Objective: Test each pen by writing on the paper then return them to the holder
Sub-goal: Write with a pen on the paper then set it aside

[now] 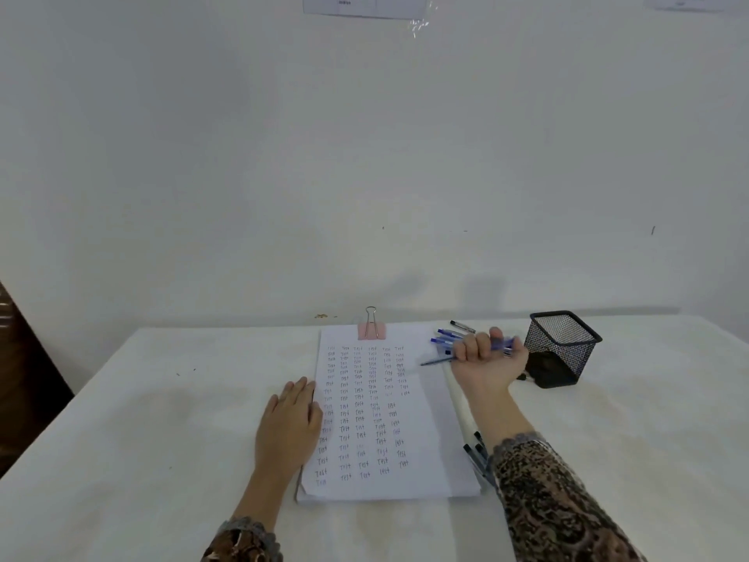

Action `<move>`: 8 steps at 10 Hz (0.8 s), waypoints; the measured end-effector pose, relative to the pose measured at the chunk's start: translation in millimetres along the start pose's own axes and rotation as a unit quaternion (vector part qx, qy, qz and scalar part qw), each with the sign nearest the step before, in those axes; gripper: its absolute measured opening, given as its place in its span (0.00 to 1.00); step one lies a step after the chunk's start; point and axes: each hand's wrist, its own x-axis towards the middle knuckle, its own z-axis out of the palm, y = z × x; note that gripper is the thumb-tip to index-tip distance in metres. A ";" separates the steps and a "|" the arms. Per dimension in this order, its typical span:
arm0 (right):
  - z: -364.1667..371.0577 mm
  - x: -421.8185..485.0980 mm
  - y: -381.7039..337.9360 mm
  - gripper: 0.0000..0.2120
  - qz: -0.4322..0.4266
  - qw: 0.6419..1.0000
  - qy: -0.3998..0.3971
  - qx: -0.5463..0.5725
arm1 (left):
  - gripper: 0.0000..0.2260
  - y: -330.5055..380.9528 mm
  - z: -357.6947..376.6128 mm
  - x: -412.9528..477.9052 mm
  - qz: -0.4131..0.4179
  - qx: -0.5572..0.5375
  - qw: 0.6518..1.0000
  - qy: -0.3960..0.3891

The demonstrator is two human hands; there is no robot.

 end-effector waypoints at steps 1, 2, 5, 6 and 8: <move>-6.4 -3.7 9.0 0.13 0.002 1.000 -0.002 0.024 | 0.21 -0.5 0.7 0.3 0.000 0.003 1.000 -0.001; -6.1 -4.5 13.9 0.11 0.036 0.999 -0.018 0.021 | 0.21 -0.9 1.6 0.4 0.001 0.005 1.000 0.001; -36.6 3.4 34.4 0.32 0.166 0.969 0.000 -0.184 | 0.21 -2.8 2.2 0.1 0.004 -0.003 1.000 0.007; -37.1 0.5 30.8 0.14 0.145 0.978 0.011 -0.148 | 0.21 -2.7 2.3 0.5 0.004 -0.002 1.000 0.005; -40.6 5.2 29.8 0.13 0.131 0.952 -0.056 -0.271 | 0.21 -2.5 2.4 1.7 0.004 -0.003 1.000 0.001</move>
